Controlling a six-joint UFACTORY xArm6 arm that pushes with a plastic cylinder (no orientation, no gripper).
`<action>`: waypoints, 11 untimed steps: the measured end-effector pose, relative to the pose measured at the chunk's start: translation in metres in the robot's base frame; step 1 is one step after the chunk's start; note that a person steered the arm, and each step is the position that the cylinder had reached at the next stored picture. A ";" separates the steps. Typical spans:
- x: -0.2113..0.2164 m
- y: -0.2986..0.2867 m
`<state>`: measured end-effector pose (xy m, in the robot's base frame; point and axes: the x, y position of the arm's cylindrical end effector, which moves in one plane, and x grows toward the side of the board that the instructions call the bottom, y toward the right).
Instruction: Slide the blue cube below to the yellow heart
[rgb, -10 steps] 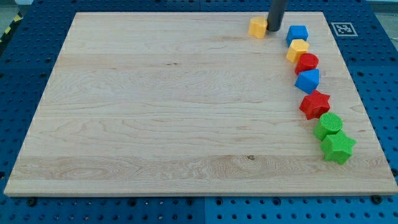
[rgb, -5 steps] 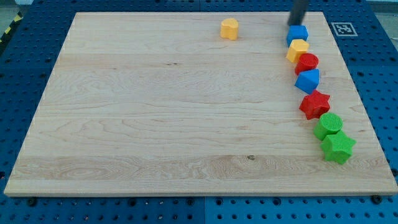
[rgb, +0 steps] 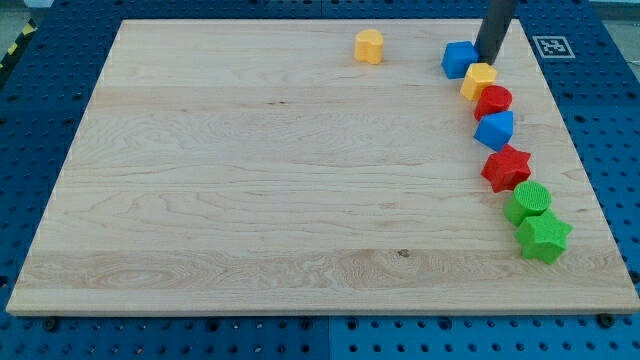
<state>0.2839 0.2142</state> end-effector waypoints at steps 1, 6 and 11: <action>0.000 -0.014; 0.021 -0.088; 0.021 -0.099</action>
